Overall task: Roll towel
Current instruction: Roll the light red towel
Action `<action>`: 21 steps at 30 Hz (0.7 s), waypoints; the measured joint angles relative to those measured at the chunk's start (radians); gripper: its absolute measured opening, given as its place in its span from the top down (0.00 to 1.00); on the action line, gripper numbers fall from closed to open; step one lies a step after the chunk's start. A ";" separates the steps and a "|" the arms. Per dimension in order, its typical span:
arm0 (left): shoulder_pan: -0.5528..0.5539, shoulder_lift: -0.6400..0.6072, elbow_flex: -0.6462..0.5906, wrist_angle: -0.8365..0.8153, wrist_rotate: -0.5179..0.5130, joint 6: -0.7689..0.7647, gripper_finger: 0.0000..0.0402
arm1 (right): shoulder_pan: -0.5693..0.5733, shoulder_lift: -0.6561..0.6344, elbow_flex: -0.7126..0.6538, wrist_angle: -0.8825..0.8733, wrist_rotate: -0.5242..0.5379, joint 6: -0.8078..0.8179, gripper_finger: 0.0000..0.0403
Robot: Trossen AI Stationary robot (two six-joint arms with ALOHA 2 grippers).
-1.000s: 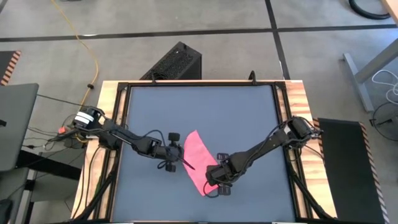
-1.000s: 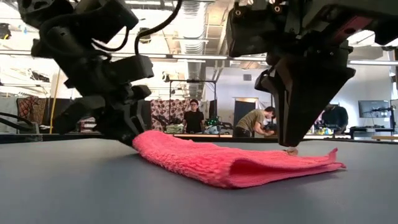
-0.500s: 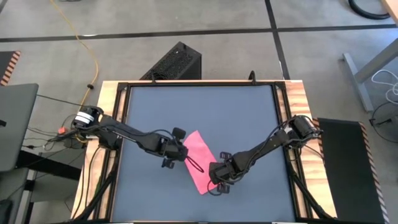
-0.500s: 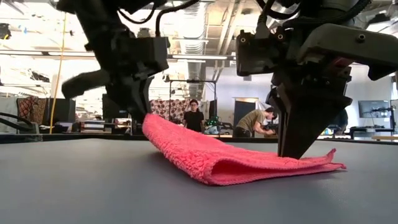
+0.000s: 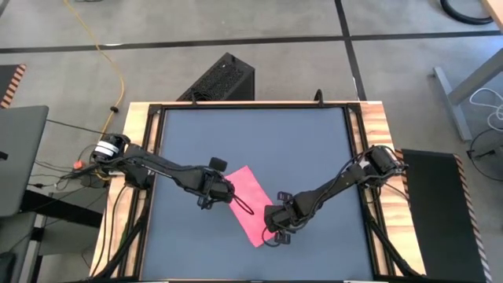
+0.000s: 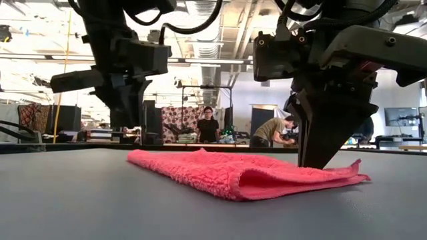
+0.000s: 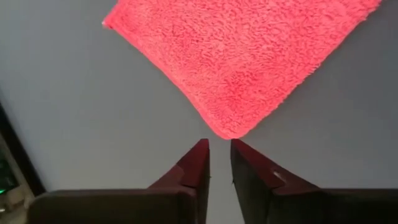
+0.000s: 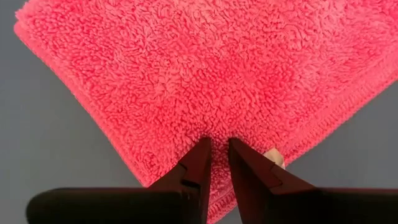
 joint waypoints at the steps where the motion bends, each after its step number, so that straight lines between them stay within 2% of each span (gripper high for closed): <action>1: 0.000 0.000 0.000 0.000 0.002 0.000 0.83 | 0.000 0.000 0.000 0.000 0.000 -0.002 0.78; 6: 0.000 0.000 0.000 0.025 0.011 -0.043 0.77 | -0.002 0.001 -0.001 0.000 -0.001 -0.003 0.78; 11: 0.021 0.000 -0.051 0.196 0.055 -0.105 0.76 | -0.006 0.002 0.008 -0.005 -0.003 -0.024 0.78; 16: 0.050 0.000 -0.156 0.366 0.115 -0.189 0.76 | 0.003 -0.048 0.041 -0.096 0.045 -0.076 0.78; 21: 0.081 -0.002 -0.282 0.552 0.134 -0.250 0.76 | 0.012 -0.161 0.048 -0.056 0.101 -0.114 0.78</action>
